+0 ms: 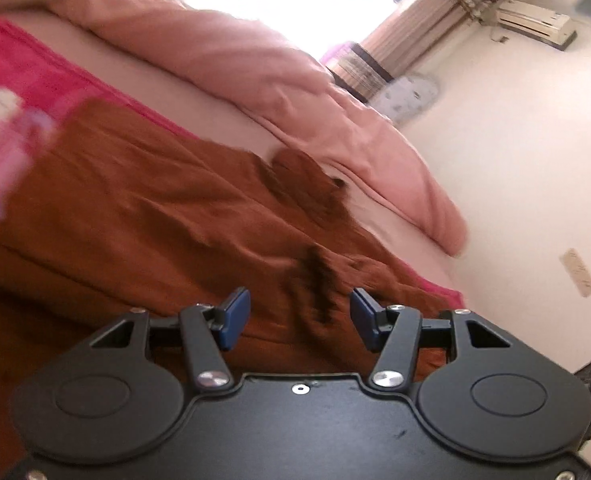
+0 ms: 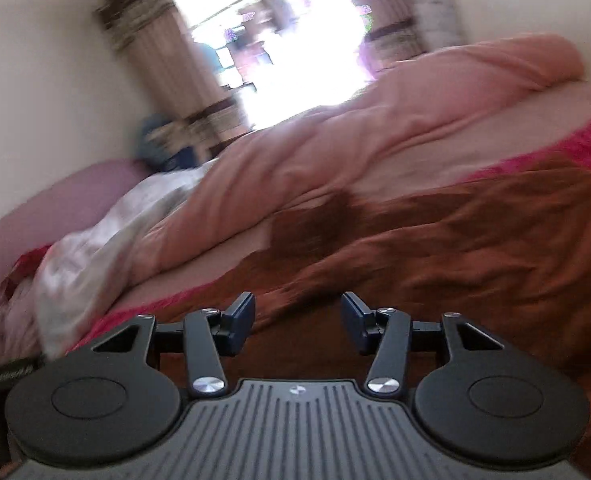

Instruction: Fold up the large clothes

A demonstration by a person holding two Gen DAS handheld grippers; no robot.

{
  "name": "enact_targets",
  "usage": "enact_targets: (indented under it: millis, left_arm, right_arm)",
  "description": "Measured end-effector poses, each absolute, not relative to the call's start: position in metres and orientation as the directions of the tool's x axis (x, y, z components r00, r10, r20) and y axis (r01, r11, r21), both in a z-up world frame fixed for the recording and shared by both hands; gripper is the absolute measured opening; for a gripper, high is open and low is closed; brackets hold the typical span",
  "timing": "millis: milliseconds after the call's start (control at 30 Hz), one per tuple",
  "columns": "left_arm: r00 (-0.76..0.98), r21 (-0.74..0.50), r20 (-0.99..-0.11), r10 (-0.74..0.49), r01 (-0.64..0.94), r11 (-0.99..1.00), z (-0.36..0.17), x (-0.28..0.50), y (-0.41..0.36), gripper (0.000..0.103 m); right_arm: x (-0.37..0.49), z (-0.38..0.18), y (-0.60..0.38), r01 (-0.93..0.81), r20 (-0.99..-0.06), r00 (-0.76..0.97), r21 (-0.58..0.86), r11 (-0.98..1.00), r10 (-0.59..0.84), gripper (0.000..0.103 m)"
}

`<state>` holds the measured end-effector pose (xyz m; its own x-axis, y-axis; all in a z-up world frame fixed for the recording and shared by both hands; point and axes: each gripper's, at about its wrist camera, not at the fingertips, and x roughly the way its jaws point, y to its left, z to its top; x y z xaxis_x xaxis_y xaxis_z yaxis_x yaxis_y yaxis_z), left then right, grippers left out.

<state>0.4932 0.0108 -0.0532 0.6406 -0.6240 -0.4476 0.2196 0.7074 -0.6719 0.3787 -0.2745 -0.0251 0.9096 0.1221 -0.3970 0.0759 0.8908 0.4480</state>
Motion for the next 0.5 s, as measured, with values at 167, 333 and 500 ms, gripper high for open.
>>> enact_targets:
  millis: [167, 333, 500]
  left_arm:
    - [0.573, -0.683, -0.514, -0.638, 0.176, 0.709, -0.071, 0.516, -0.040, 0.052]
    - [0.573, -0.637, -0.569, -0.590, 0.147, 0.757, -0.076, 0.530, -0.062, 0.009]
    - [0.628, -0.616, -0.491, -0.604, 0.239, 0.750, -0.059, 0.512, -0.051, 0.007]
  right_arm:
    - [0.380, -0.037, -0.293, 0.127, -0.438, 0.896, 0.420, 0.899, 0.078, 0.059]
    - [0.399, -0.043, -0.270, 0.125, -0.494, 0.868, 0.317, 0.940, 0.052, 0.059]
    - [0.404, -0.038, -0.260, 0.124, -0.508, 0.860, 0.287, 0.950, 0.041, 0.059]
